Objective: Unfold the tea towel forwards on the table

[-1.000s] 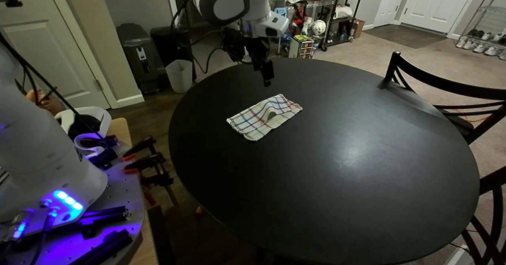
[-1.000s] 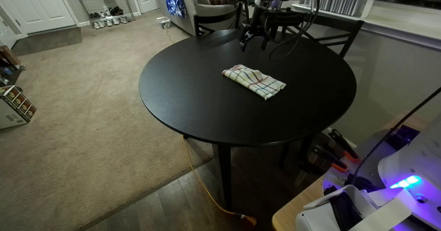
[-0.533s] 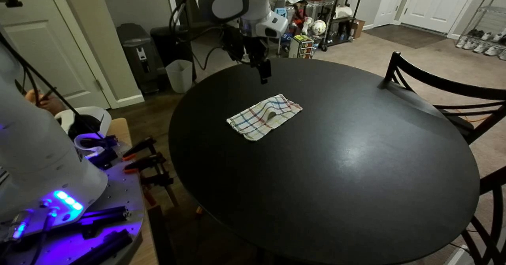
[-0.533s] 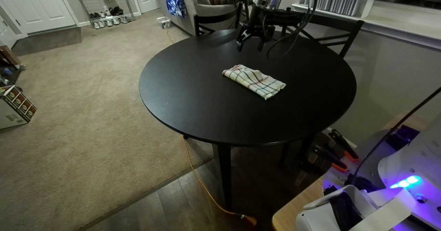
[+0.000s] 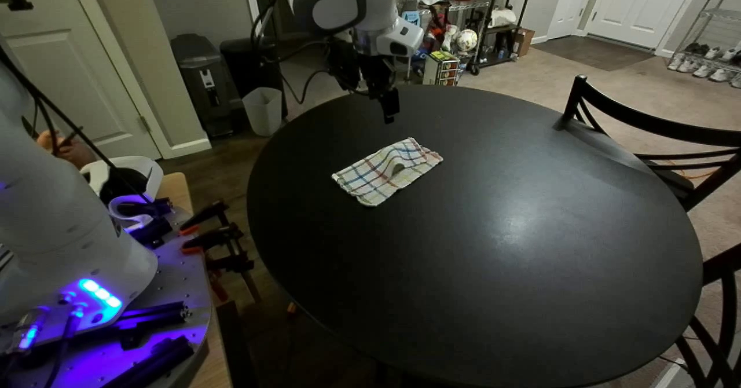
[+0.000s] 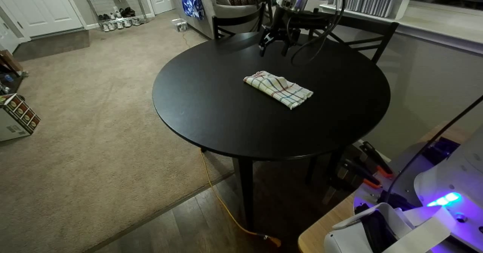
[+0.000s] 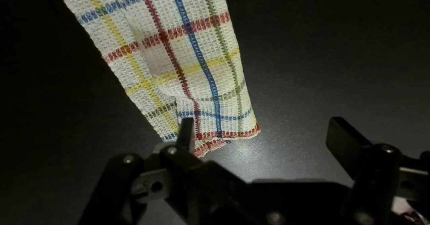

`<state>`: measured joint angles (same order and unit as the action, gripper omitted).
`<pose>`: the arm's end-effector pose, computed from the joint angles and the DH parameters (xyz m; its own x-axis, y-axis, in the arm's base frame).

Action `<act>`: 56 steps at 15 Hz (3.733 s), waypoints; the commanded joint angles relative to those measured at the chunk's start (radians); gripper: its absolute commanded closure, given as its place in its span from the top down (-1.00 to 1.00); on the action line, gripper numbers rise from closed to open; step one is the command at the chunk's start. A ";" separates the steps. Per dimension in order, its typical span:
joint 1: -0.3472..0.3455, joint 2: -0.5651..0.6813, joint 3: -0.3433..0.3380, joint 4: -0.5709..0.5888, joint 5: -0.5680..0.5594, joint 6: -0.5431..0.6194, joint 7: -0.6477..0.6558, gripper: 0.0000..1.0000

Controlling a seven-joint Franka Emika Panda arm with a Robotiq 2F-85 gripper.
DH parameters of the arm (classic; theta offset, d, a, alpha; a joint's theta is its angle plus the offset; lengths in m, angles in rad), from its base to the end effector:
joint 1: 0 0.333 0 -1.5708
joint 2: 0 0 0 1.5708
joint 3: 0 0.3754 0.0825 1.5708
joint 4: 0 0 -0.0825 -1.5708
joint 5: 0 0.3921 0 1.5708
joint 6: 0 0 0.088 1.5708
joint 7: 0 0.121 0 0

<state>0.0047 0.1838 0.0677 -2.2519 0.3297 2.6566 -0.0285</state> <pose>0.5774 0.0341 0.3427 0.9622 -0.1937 0.1913 -0.1511 -0.9645 -0.2165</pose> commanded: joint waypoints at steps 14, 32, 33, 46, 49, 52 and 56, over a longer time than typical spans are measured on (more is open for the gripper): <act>-0.003 0.380 -0.124 0.347 -0.143 -0.018 0.151 1.00; -0.081 0.386 -0.037 0.332 -0.067 -0.190 0.086 1.00; -0.091 0.386 -0.030 0.327 -0.055 -0.190 0.075 1.00; -0.171 0.321 0.046 0.273 0.108 -0.267 -0.024 1.00; -0.163 0.300 0.041 0.250 0.123 -0.268 -0.022 1.00; -0.163 0.290 0.047 0.226 0.143 -0.251 -0.042 1.00; -0.161 0.307 0.048 0.217 0.135 -0.216 -0.103 1.00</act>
<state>-0.1435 0.5117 0.1059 -1.9926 0.4382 2.4099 -0.0504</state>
